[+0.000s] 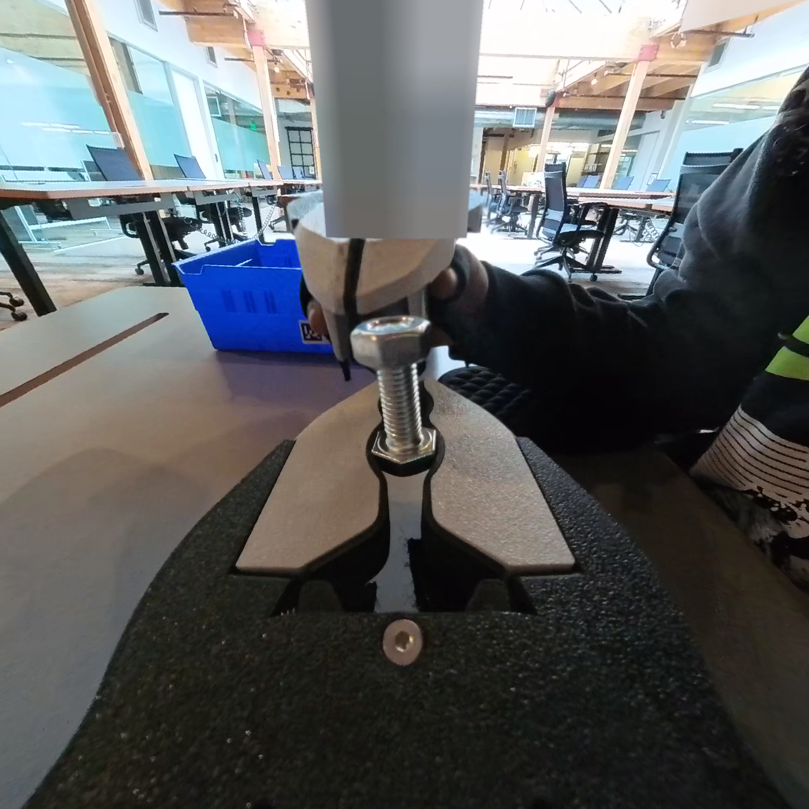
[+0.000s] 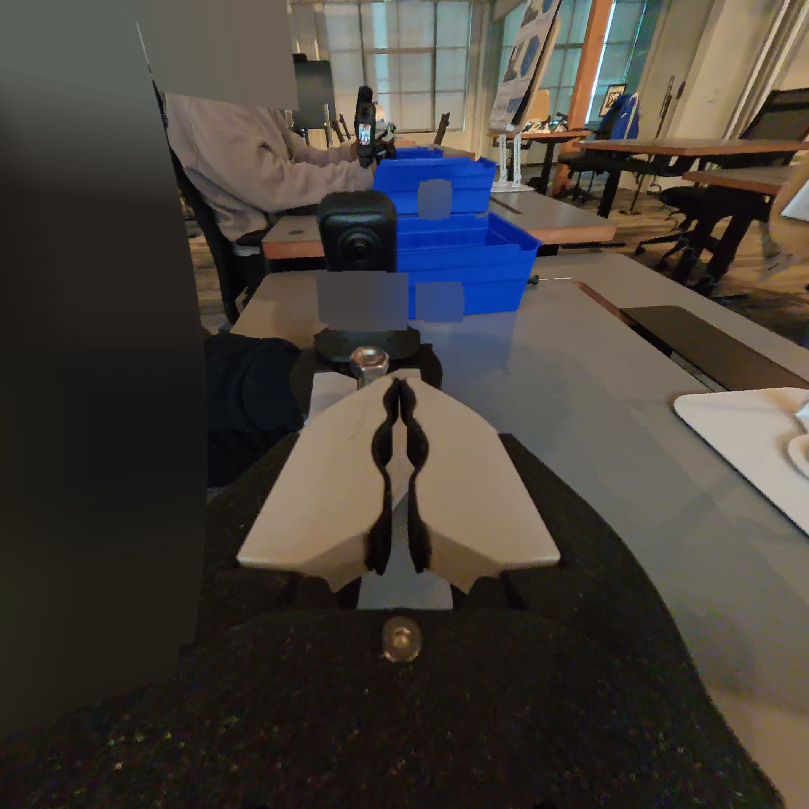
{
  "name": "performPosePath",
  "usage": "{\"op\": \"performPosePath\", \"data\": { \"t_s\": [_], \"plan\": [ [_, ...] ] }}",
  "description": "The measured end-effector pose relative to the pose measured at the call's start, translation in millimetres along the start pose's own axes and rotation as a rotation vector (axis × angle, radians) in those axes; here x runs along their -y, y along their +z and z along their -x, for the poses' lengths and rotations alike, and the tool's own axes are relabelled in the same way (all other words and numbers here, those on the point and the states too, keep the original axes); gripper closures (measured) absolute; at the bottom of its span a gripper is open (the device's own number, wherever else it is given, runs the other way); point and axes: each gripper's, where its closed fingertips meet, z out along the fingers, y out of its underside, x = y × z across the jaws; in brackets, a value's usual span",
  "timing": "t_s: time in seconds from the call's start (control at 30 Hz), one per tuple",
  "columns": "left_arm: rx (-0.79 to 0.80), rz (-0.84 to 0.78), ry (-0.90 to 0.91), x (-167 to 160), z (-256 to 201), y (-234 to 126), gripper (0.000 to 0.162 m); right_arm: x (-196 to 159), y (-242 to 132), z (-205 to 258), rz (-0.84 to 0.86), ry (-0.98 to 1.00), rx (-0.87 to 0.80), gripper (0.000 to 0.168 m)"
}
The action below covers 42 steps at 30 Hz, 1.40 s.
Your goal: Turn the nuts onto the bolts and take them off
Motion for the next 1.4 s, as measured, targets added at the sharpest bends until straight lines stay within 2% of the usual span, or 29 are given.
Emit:
{"op": "performPosePath", "data": {
  "t_s": [0.07, 0.17, 0.23, 0.3, 0.43, 0.53, 0.63, 0.83, 0.97, 1.1, 1.13, 1.2, 1.23, 1.4],
  "plan": [
    [-0.005, 0.007, 0.001, -1.2, -0.7, 1.1, 0.151, 2.6, 1.6, 3.7, -0.016, 0.003, 0.021, 0.164],
    [-0.006, 0.015, 0.004, -2.5, -1.3, 1.9, 0.150, -0.2, 11.9, 8.9, -0.001, 0.021, 0.042, 0.132],
    [-0.005, 0.016, 0.003, -2.7, -1.0, 2.1, 0.149, -1.9, 17.9, 10.9, 0.007, 0.023, 0.043, 0.125],
    [-0.007, 0.018, 0.003, -3.0, -1.4, 2.4, 0.149, -1.9, 21.6, 13.0, 0.003, 0.026, 0.049, 0.126],
    [-0.010, 0.014, 0.003, -2.5, -1.6, 2.3, 0.149, -4.9, 17.2, 9.9, 0.023, 0.013, 0.040, 0.140],
    [-0.007, -0.004, -0.001, 0.6, -0.8, 0.5, 0.151, -2.8, 5.2, 1.6, 0.015, 0.001, 0.003, 0.168],
    [-0.008, 0.007, 0.003, -1.1, -1.2, 1.6, 0.151, 2.4, 0.5, 0.9, -0.017, 0.011, 0.009, 0.167],
    [-0.011, 0.012, 0.004, -2.0, -1.7, 2.4, 0.150, -0.6, 18.5, 10.8, -0.002, 0.030, 0.043, 0.123],
    [-0.013, 0.018, 0.006, -2.9, -2.2, 2.9, 0.150, -3.0, 21.9, 12.0, 0.010, 0.023, 0.044, 0.127],
    [-0.013, 0.009, -0.001, -1.8, -1.7, 2.1, 0.151, -2.9, 11.6, 8.0, 0.020, 0.010, 0.035, 0.145],
    [-0.014, 0.002, -0.002, -0.6, -1.8, 1.4, 0.151, -2.1, 8.0, 4.4, 0.017, 0.005, 0.016, 0.159],
    [-0.012, 0.006, 0.005, -0.9, -2.0, 1.5, 0.151, 2.5, 2.6, 0.2, -0.017, 0.004, -0.004, 0.167],
    [-0.013, 0.013, 0.006, -2.0, -2.2, 2.0, 0.151, 4.4, 2.1, 1.9, -0.030, 0.009, 0.009, 0.167],
    [-0.016, 0.017, 0.008, -2.7, -2.9, 2.7, 0.150, 3.8, 14.4, 12.4, -0.033, 0.041, 0.066, 0.140]
  ]
}}
